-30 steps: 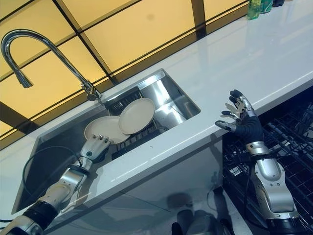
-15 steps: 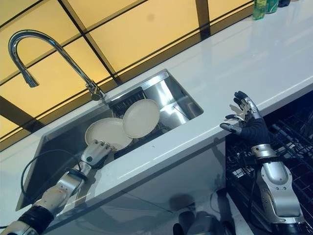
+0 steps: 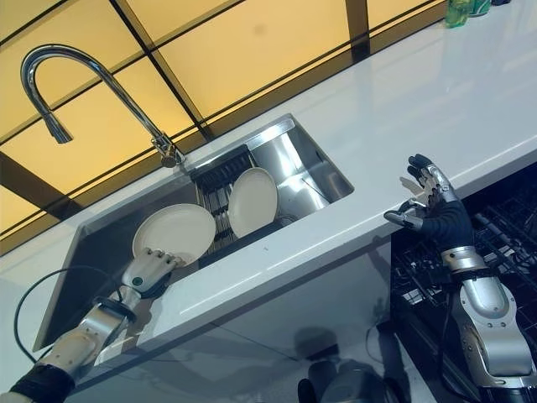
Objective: Pick up plates and place into dishwasher.
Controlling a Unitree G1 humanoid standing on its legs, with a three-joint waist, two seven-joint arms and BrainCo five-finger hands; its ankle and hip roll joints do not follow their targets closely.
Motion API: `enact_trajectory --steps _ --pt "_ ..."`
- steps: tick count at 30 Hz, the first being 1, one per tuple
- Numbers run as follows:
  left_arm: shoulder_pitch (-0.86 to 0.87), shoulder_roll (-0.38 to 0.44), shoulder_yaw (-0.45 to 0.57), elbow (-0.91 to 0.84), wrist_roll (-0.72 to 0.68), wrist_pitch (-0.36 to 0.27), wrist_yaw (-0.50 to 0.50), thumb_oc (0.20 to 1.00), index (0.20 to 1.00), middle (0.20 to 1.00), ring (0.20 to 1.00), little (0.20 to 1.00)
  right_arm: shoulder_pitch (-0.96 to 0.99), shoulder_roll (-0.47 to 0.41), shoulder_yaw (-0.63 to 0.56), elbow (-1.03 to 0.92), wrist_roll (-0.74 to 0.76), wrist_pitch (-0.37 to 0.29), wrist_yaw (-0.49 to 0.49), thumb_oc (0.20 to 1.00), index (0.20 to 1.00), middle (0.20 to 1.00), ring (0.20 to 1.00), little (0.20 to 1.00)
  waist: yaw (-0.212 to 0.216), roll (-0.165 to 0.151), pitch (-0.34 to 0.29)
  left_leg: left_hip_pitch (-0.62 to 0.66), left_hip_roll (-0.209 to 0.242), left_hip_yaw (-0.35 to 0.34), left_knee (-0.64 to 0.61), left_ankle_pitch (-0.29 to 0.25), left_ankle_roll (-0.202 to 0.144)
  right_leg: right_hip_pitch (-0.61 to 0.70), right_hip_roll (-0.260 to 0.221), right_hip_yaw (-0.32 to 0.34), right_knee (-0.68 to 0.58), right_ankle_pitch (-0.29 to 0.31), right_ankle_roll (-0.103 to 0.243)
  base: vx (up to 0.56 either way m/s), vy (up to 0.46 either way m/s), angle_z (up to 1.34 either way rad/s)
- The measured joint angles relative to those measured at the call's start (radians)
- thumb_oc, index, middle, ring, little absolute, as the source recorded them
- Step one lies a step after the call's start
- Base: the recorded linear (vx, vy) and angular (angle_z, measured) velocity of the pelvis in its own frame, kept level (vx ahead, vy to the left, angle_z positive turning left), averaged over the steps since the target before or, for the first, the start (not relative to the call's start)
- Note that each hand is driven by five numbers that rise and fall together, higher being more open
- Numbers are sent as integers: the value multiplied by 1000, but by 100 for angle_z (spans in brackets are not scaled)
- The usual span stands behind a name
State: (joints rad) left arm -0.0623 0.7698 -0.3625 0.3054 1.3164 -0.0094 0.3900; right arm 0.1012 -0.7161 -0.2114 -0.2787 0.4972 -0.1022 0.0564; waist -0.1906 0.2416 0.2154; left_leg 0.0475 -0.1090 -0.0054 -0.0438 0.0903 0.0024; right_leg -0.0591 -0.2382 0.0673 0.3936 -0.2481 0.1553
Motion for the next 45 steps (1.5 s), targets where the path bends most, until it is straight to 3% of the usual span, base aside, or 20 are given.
enact_trajectory --steps 13,16,18,24,25,30,35,40,45 --pt "-52 134 0 -8 -97 46 -45 200 200 200 200 200 -46 -9 -6 -34 5 -16 -54 1000 1000 1000 1000 1000 19 -14 49 -145 19 -4 56 2 -9 -140 23 2 62 12 -22 -112 1 1" --pt "-55 146 0 2 -182 44 -7 200 200 200 200 200 -43 -4 -2 -38 4 -24 -67 1000 1000 1000 1000 1000 21 -24 56 -146 22 -7 56 3 -11 -141 26 -1 61 15 -25 -44 -16 0" --pt "-42 146 30 1 -251 34 85 200 200 200 200 200 -36 -1 -5 -37 3 -32 -68 1000 1000 1000 1000 1000 23 -31 61 -144 23 -9 57 4 -11 -137 26 -3 60 15 -25 -29 -31 2" --pt "23 145 205 -50 -362 -92 317 200 200 200 200 200 15 26 -19 -27 -13 -57 -75 1000 1000 1000 1000 1000 54 -47 55 -108 36 -34 36 1 -15 -74 27 -51 16 23 -33 -31 -53 13" --pt "21 145 223 -69 -372 -110 332 200 200 200 200 200 16 37 -18 -22 -15 -58 -74 1000 1000 1000 1000 1000 71 -42 49 -102 39 -35 27 -4 -21 -65 28 -58 6 27 -35 -86 -84 21" --pt "21 144 267 -179 -460 -211 378 200 200 200 200 200 20 82 36 5 -27 -52 -62 1000 1000 1000 1000 1000 132 -78 1 -80 41 -44 28 16 -18 -19 13 -106 -6 8 -23 -51 -85 32" --pt "25 142 322 -286 -488 -248 366 200 200 200 200 200 19 124 66 21 -40 -50 -43 1000 1000 1000 1000 1000 185 -111 -34 -40 37 -74 -2 26 -20 53 16 -119 -64 2 -18 -79 -155 21" --pt "26 141 382 -396 -548 -264 297 200 200 200 200 200 17 129 65 20 -40 -53 -23 1000 1000 1000 1000 1000 204 -163 -130 3 61 -85 -40 20 -30 117 41 -133 -142 13 -28 -74 -182 5" --pt "24 129 390 -477 -676 -336 173 200 200 200 200 200 -29 115 62 5 -15 -76 -23 1000 1000 1000 1000 1000 205 -177 -166 12 84 -87 -43 14 -38 179 76 -143 -260 71 -37 -106 -185 -3"
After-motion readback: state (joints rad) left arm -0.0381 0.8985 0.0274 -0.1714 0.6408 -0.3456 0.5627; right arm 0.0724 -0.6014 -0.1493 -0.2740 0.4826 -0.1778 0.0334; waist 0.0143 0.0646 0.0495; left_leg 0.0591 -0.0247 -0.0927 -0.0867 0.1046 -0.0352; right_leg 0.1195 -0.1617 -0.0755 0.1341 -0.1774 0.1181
